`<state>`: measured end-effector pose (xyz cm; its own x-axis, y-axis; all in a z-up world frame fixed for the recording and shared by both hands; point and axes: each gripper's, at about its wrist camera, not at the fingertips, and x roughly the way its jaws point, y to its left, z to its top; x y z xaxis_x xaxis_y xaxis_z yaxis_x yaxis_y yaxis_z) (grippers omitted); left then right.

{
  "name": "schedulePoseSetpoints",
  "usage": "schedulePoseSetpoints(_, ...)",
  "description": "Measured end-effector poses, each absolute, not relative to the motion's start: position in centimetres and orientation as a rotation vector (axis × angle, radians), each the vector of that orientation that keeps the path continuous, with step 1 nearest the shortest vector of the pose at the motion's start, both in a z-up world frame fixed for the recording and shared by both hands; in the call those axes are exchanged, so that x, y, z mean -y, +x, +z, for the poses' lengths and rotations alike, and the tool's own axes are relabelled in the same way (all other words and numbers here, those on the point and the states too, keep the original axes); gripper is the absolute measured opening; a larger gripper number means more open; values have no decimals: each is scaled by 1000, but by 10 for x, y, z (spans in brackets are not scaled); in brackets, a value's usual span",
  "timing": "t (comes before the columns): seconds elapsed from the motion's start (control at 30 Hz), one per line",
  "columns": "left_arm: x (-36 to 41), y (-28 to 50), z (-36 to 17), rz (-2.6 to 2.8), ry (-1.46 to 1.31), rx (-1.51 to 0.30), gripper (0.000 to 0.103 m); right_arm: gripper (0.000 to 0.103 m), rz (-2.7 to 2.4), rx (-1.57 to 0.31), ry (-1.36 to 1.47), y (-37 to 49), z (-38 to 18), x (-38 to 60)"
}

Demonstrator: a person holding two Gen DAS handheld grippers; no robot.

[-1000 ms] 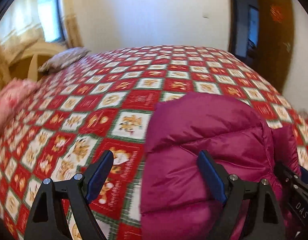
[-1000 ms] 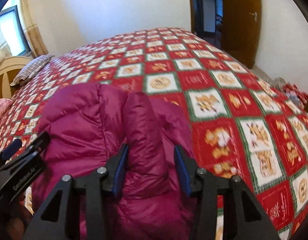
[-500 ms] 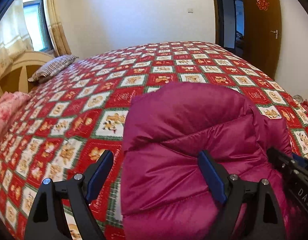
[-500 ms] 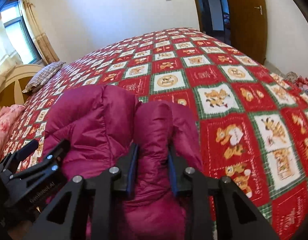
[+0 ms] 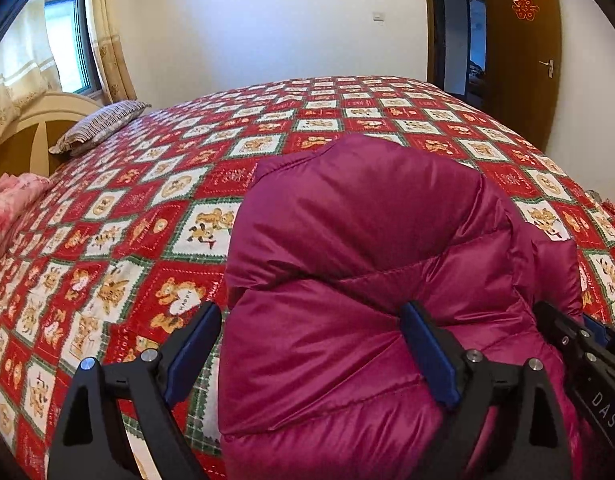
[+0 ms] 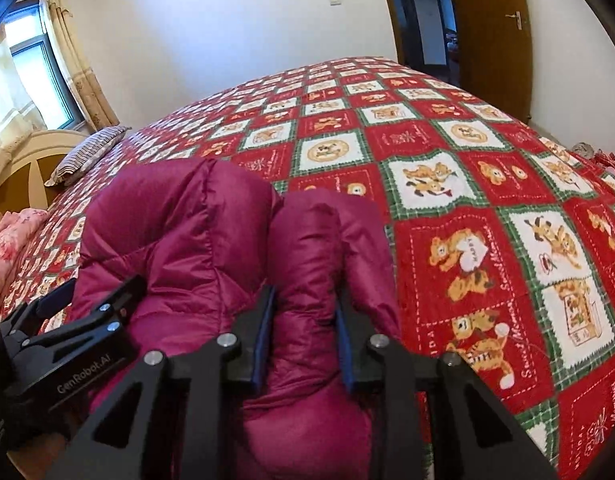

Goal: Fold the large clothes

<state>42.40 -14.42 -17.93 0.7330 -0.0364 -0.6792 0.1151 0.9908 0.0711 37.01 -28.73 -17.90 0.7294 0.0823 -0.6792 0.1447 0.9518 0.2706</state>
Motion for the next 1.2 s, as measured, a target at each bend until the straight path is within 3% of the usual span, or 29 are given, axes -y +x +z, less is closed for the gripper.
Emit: schedulePoseSetpoints(1.2,123,405,-190,-160,14,-833,98,31,-45,-769,305,373,-190,287)
